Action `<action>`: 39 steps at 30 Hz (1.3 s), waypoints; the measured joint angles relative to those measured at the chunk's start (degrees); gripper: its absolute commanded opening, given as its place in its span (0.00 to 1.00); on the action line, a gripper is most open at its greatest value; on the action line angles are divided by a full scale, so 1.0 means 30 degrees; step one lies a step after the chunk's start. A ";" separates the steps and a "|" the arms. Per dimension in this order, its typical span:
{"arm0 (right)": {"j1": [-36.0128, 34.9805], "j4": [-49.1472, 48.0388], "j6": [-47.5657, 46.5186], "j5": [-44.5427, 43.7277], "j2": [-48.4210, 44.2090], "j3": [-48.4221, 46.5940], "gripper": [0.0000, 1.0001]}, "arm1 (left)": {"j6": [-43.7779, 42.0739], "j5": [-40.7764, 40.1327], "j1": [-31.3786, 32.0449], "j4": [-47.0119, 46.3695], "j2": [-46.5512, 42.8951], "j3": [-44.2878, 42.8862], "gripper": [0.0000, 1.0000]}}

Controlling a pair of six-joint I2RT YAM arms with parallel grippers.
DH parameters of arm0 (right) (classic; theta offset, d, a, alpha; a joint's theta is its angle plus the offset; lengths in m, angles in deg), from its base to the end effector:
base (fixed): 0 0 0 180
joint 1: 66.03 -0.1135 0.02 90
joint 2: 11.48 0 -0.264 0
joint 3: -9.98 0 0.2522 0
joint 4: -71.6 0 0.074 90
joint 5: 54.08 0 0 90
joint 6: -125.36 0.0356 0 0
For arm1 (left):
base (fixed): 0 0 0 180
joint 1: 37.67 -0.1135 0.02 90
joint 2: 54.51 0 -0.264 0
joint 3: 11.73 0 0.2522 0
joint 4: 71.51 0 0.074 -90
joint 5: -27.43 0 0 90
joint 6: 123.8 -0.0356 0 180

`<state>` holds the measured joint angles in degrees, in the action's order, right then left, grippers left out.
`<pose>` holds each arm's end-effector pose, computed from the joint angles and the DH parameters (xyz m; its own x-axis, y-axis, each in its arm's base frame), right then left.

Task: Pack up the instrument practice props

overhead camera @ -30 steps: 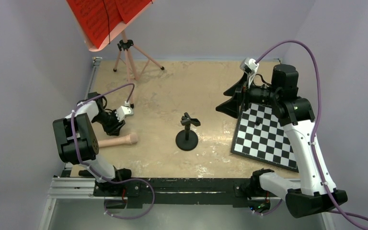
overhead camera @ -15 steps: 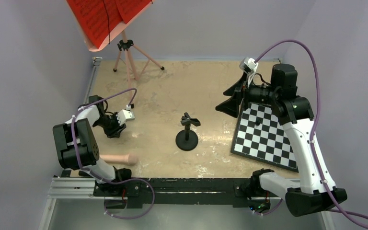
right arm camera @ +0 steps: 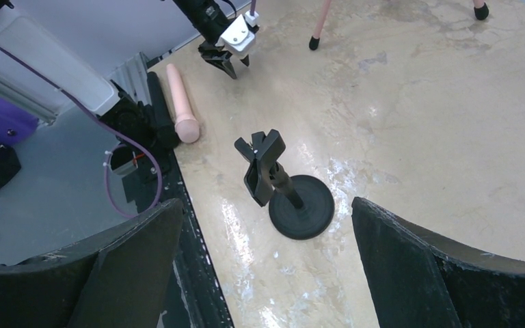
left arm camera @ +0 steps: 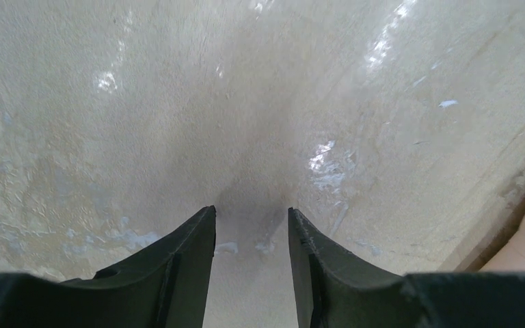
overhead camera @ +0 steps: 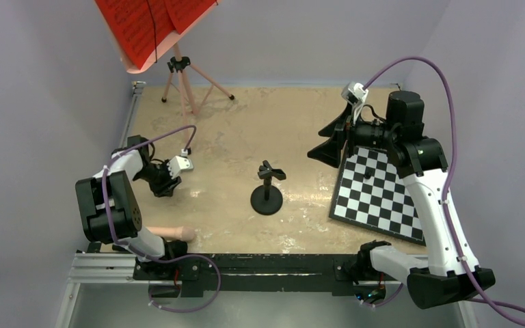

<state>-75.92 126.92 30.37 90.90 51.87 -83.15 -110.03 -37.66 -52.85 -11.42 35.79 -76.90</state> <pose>0.1976 0.0640 0.4340 -0.3512 -0.1119 -0.9296 -0.8603 0.4303 0.2733 0.2535 0.0532 0.1645 -0.4267 0.7970 -0.4275 0.8856 0.4640 -0.0190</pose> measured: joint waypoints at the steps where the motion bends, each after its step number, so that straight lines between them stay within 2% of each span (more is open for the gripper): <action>1: 0.0000 0.0007 0.0000 0.0000 0.0000 0.0000 0.99 | 0.0007 0.0175 0.0087 0.0146 -0.0058 -0.0051 0.52; 5: 0.0000 0.0401 -0.0211 0.0000 0.0000 -0.0007 0.99 | 0.0073 0.1770 0.1348 0.1020 -0.1800 -0.0211 0.64; 8: 0.0000 0.0889 -0.0503 -0.0015 0.0036 -0.0131 0.99 | 0.0896 0.3963 0.3432 0.1188 -0.5224 -0.0277 0.72; 11: 0.0000 0.1341 -0.0648 -0.0087 0.0160 -0.0525 0.99 | 0.2623 0.6353 0.5676 0.1239 -0.7978 -0.1056 0.75; 14: 0.0000 0.1464 -0.0750 -0.0168 0.0299 -0.0823 0.99 | 0.4277 0.7796 0.7730 0.1180 -0.8881 -0.2310 0.80; 16: 0.0000 0.1523 -0.0838 -0.0168 0.0350 -0.0889 0.99 | 0.5064 0.8189 0.9114 0.1188 -0.8947 -0.3198 0.87; 18: 0.0000 0.1596 -0.0867 -0.0168 0.0386 -0.0889 0.99 | 0.5639 0.8284 1.0593 0.1122 -0.8932 -0.4029 0.89; 22: 0.0000 0.1574 -0.0860 -0.0175 0.0386 -0.0889 0.99 | 0.6266 0.8087 1.3100 0.0954 -0.8553 -0.5610 0.88; 28: 0.0000 0.1443 -0.0852 -0.0175 0.0175 -0.0488 0.99 | 0.6615 0.7941 1.5599 0.0911 -0.5705 -0.9551 0.77; 33: 0.0007 0.1683 -0.0838 -0.0328 -0.0423 -0.0095 0.99 | 0.6579 0.7220 1.7719 0.1319 -0.3286 -1.1570 0.68; 36: 0.0284 0.1552 0.0364 -0.1625 -0.1166 0.0393 0.99 | 0.6739 0.6324 1.9008 0.1872 -0.1953 -1.2553 0.60; 39: 0.1275 0.1428 0.1559 -0.3504 -0.1632 0.0612 0.99 | 0.6885 0.5355 1.9897 0.2725 -0.0765 -1.3610 0.57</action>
<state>-72.09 131.20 35.04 80.39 46.97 -81.32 -89.37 -21.60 6.84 -3.25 33.49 -117.73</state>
